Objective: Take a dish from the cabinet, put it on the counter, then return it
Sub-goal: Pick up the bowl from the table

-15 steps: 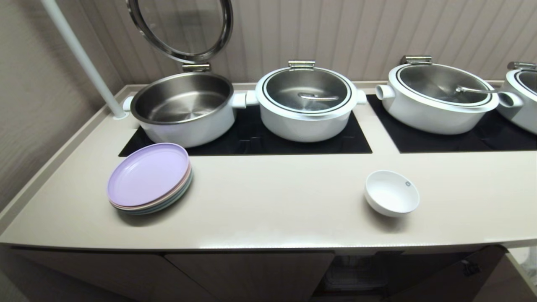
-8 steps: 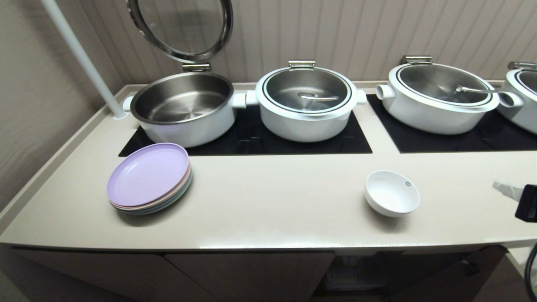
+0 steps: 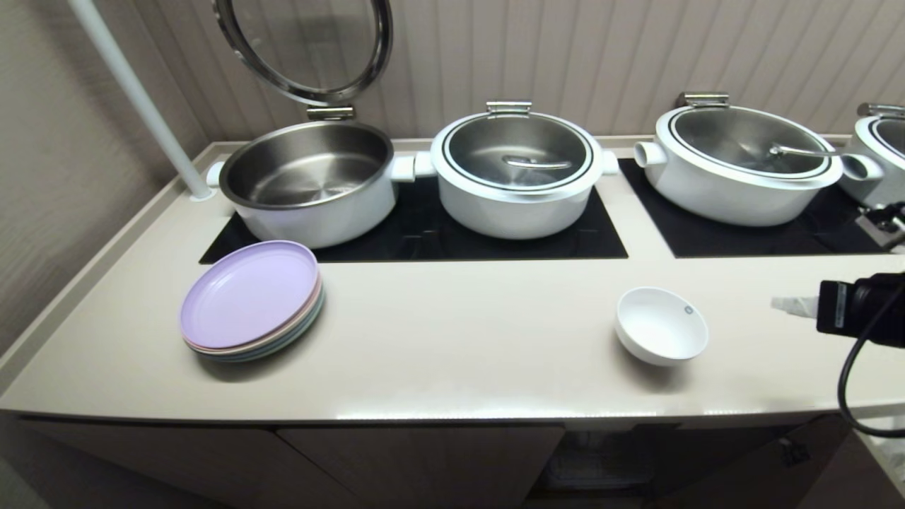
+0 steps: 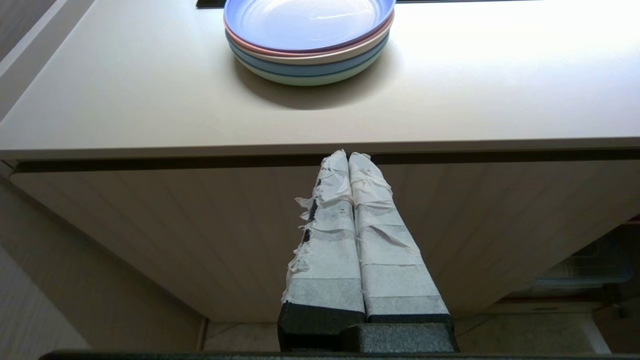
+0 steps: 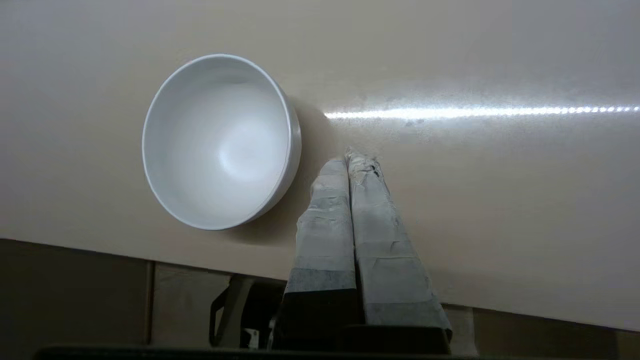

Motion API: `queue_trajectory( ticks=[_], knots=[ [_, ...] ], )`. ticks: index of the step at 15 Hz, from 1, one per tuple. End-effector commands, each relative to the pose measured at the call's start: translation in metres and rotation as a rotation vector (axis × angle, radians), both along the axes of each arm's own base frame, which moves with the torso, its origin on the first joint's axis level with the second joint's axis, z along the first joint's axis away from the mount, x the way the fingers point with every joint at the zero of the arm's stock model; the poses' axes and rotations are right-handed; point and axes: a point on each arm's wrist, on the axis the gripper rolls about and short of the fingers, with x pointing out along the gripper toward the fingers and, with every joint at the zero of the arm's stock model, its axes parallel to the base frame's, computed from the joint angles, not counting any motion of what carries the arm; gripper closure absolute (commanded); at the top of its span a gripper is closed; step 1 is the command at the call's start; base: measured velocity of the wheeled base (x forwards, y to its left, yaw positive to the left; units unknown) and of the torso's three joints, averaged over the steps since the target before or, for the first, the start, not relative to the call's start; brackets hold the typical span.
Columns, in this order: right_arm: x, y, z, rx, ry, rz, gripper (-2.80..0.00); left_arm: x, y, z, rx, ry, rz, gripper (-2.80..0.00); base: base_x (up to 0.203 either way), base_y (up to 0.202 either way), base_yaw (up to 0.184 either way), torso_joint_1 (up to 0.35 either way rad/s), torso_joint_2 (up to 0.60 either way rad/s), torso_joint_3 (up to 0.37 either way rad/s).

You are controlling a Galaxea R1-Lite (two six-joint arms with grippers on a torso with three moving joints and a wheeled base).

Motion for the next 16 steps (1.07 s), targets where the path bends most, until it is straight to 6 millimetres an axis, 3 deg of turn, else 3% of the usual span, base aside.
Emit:
queue_trajectory(
  ticks=[1, 7, 9, 10, 11, 16],
  knots=[
    [0.010, -0.002, -0.003, 0.026, 0.052, 0.023, 0.00, 0.000, 0.000, 0.000, -0.001, -0.001, 0.000, 0.00, 0.000, 0.000, 0.000, 0.000, 0.00, 0.000],
    [0.040, -0.009, 0.000, 0.027, 0.107, 0.042, 0.00, 0.000, 0.000, 0.000, -0.001, -0.001, 0.000, 0.00, 0.000, 0.000, 0.000, 0.000, 0.00, 0.000],
    [0.041, -0.009, -0.001, 0.011, 0.107, 0.057, 0.00, 0.000, 0.000, 0.000, -0.001, -0.001, 0.000, 0.00, 0.000, 0.000, 0.000, 0.000, 0.00, 0.000],
    [0.039, -0.008, -0.002, 0.004, 0.111, 0.066, -0.54, 0.000, 0.000, 0.000, -0.001, -0.001, 0.000, 0.00, 0.000, 0.000, 0.000, 0.000, 0.00, 0.000],
    [0.037, -0.008, -0.001, 0.013, 0.114, 0.088, -2.80, 0.000, 0.000, 0.000, -0.001, -0.001, 0.000, 0.00, 0.000, 0.000, 0.000, 0.000, 0.00, 0.000],
    [0.032, -0.006, 0.000, 0.000, 0.093, 0.112, -2.80, 0.000, 0.000, 0.000, -0.001, -0.001, 0.000, 0.00, 0.000, 0.000, 0.000, 0.000, 0.00, 0.000]
  ],
)
